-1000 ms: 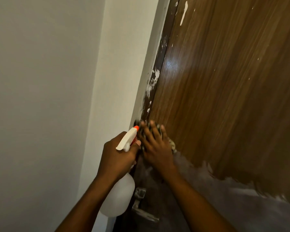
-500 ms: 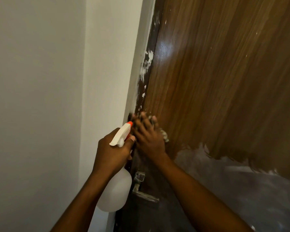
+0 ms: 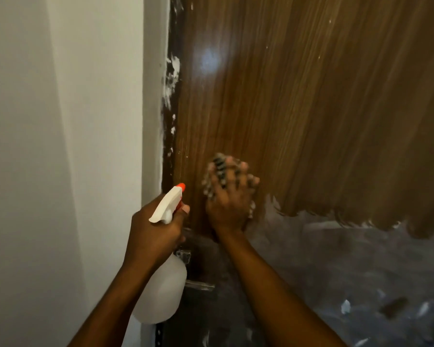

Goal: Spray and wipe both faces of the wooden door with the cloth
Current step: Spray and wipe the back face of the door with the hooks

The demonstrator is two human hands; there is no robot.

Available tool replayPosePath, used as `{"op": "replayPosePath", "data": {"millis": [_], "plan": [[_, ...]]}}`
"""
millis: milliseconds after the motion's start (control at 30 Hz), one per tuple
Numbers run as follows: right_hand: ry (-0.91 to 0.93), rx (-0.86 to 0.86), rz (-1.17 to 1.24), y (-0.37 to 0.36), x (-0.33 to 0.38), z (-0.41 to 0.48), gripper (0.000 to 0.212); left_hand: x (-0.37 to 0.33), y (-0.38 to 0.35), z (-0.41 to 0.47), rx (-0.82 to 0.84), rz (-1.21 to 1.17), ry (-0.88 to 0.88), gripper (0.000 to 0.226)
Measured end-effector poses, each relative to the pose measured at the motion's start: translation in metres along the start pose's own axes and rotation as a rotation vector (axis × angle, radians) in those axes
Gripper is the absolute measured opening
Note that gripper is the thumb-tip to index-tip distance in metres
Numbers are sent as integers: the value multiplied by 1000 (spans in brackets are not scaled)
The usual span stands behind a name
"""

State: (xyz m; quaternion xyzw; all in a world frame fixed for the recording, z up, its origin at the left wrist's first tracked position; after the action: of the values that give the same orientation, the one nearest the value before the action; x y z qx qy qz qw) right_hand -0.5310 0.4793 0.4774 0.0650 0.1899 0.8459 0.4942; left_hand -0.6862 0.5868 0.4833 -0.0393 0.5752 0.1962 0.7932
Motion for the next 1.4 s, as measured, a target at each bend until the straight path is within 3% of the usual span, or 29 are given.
{"op": "replayPosePath", "data": {"millis": [67, 133, 267, 400, 467, 500, 600, 667, 733, 833, 900, 967, 1000, 1100, 1167, 1200, 1300, 1400], "plan": [[327, 105, -11, -19, 11, -19, 47, 15, -9, 10, -22, -46, 41, 48], [477, 212, -66, -35, -12, -69, 50, 21, -30, 13, 26, -73, 67, 49], [153, 277, -116, -13, -110, -151, 55, 29, -75, 10, 97, -65, 98, 60], [-382, 34, -88, 27, -154, -92, 59, 20, -86, 21, 72, 3, 32, 27], [-477, -58, -20, 32, -134, -55, 60, 14, -86, 28, 80, 51, 6, 25], [-414, -67, -20, 29, -121, -46, 57, 13, -87, 29, 78, 61, -1, 27], [41, 98, -60, 6, -95, -70, 59, 19, -104, 27, 99, 61, 7, 35], [165, 215, -76, -5, -105, -117, 67, 26, -115, 20, 121, 82, 10, 35], [32, 280, -94, -3, -138, -171, 67, 37, -132, 13, 163, 69, 36, 35], [-357, 272, -138, 22, -192, -200, 71, 43, -149, 7, 214, 71, 66, 40], [-674, 110, -35, 35, -204, -163, 67, 43, -151, 8, 199, 77, 68, 47], [-813, -22, 80, 42, -192, -113, 62, 40, -151, 10, 175, 67, 61, 44], [-742, 1, 49, 41, -183, -97, 62, 39, -153, 10, 167, 60, 60, 39], [-182, 251, -82, 24, -165, -114, 69, 34, -173, 7, 201, 9, 78, 38], [-40, 380, -118, 19, -186, -165, 74, 33, -191, 1, 229, -4, 91, 37], [-97, 430, -144, 19, -201, -192, 81, 33, -198, -2, 242, -8, 90, 33], [-515, 442, -182, 42, -254, -232, 89, 35, -225, -11, 294, -17, 106, 29], [-876, 159, 22, 65, -279, -177, 66, 31, -238, -11, 304, -35, 134, 41]]}}
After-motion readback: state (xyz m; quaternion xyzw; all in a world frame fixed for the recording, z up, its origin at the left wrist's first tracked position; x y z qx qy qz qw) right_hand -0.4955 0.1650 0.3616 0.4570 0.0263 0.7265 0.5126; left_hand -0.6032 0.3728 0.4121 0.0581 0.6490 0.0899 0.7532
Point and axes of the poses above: each hand's wrist, its own z-axis towards the middle knuckle, its own y-axis out of the back of the hand, x = y × z, the point moved 5 cm from there along z, towards the middle knuckle, and after that the axes turned 15 degrees about x, right-handed, at the moved point
